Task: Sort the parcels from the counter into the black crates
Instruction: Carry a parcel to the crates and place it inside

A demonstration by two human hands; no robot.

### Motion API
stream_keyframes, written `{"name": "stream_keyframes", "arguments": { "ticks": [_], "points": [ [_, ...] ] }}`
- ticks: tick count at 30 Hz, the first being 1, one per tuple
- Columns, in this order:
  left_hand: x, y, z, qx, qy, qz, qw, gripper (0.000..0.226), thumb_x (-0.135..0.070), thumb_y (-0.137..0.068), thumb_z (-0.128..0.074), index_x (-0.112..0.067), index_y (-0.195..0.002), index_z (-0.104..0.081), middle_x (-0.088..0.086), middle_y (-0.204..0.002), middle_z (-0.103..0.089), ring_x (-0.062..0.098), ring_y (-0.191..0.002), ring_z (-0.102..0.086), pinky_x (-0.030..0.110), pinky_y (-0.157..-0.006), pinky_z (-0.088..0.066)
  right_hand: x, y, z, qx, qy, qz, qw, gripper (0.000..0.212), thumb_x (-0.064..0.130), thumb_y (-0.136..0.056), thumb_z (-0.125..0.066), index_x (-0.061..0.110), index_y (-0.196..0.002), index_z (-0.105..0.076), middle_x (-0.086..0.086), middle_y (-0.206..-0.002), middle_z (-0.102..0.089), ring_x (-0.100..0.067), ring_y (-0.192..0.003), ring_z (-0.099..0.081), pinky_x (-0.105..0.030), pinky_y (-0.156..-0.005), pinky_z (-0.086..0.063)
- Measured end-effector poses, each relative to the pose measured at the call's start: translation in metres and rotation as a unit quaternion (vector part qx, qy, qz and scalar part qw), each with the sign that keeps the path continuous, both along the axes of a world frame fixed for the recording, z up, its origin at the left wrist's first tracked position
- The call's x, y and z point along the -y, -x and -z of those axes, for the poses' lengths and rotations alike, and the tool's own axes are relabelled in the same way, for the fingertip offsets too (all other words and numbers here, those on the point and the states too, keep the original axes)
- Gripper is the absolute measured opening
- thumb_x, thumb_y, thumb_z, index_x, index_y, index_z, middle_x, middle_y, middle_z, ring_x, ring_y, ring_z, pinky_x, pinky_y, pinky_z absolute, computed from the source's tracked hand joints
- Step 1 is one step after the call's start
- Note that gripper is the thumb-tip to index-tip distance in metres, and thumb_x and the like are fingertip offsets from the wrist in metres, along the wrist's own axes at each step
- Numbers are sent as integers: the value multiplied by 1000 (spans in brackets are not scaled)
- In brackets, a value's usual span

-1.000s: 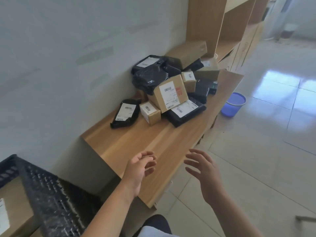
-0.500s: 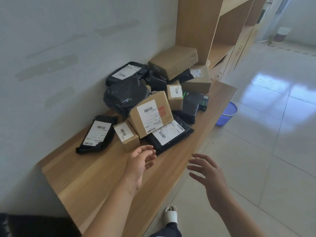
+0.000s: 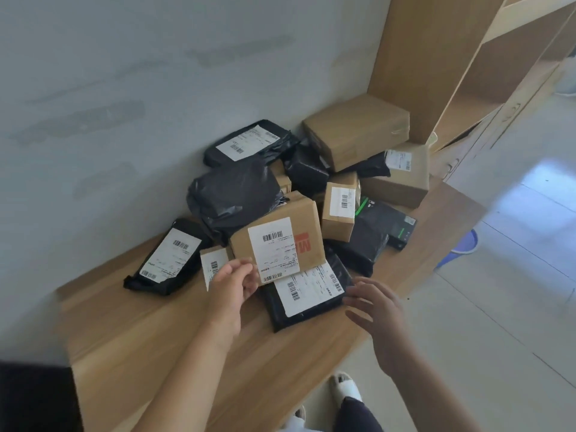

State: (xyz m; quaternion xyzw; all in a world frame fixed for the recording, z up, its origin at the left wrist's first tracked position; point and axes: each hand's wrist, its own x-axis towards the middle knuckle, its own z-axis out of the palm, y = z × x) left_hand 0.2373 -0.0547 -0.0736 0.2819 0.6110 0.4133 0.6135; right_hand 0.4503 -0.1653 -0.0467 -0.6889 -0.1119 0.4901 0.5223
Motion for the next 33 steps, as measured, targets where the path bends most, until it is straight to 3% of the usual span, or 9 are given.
{"name": "stream_keyframes", "arguments": {
  "ticks": [2, 5, 7, 12, 16, 19, 22, 29, 33],
  "points": [
    [-14, 4, 8, -46, -11, -53, 997, 11, -14, -100, -62, -15, -110, -67, 4, -101, -71, 17, -94, -66, 33, -81, -55, -27, -10, 1, 5, 2, -38, 999, 17, 10, -100, -59, 15, -105, -74, -13, -105, -74, -26, -94, -70, -37, -79, -57],
    [-30, -1, 17, -90, 4, -73, 993, 53, -39, -87, -72, -19, -134, -58, 3, -128, -67, 17, -112, -64, 34, -89, -52, -66, -26, -1, 6, 7, -124, 992, 20, 17, -102, -57, 19, -119, -68, -4, -113, -69, -24, -111, -65, -41, -96, -55],
    [-36, -14, 19, -92, 30, -63, 993, 69, -38, -89, -73, -19, -149, -45, -3, -142, -58, 15, -121, -57, 35, -101, -45, -88, -37, -3, 1, 13, -192, 981, 32, 23, -103, -59, 22, -135, -58, 6, -116, -65, -17, -113, -60, -41, -105, -48],
    [-50, -55, 21, -86, 48, -73, 992, 37, -21, -100, -62, -25, -134, -50, -12, -115, -66, 5, -103, -58, 32, -91, -36, -139, -52, 11, -25, 52, -324, 944, 64, 31, -105, -56, 29, -160, -24, 2, -161, -41, -28, -148, -39, -52, -120, -29],
    [-53, -70, 16, -105, 71, -99, 987, 36, -23, -97, -63, -27, -132, -54, -7, -125, -68, 18, -123, -57, 40, -99, -35, -164, -55, 24, -67, 36, -390, 918, 57, 26, -104, -58, 39, -149, -27, 11, -138, -55, -23, -138, -47, -47, -112, -35],
    [-51, -73, 15, -124, 57, -117, 984, 30, -20, -96, -62, -28, -125, -59, -7, -120, -71, 20, -119, -60, 39, -93, -44, -171, -55, 31, -69, 19, -404, 912, 58, 22, -101, -60, 40, -148, -30, 9, -136, -58, -21, -132, -52, -50, -112, -40],
    [-44, -73, 11, -139, 41, -111, 983, 41, -26, -88, -67, -32, -128, -60, -12, -123, -71, 16, -123, -60, 49, -112, -40, -170, -60, 32, -74, 5, -398, 914, 54, 21, -100, -61, 43, -142, -36, 11, -127, -63, -17, -122, -57, -45, -104, -44],
    [-3, -66, -10, -122, -31, -87, 988, 67, -48, -68, -73, -48, -132, -54, -22, -134, -64, 14, -139, -47, 56, -119, -30, -144, -63, 14, -48, -42, -405, 912, 57, 21, -101, -60, 44, -146, -36, 13, -125, -65, -18, -125, -56, -52, -114, -38],
    [29, -61, -13, -112, -52, -92, 988, 53, -34, -83, -71, -44, -132, -53, -18, -131, -65, 13, -134, -51, 47, -117, -33, -119, -60, 7, -21, -43, -414, 909, 52, 21, -99, -61, 42, -142, -41, 9, -124, -67, -19, -122, -59, -55, -115, -38]
  ]
}}
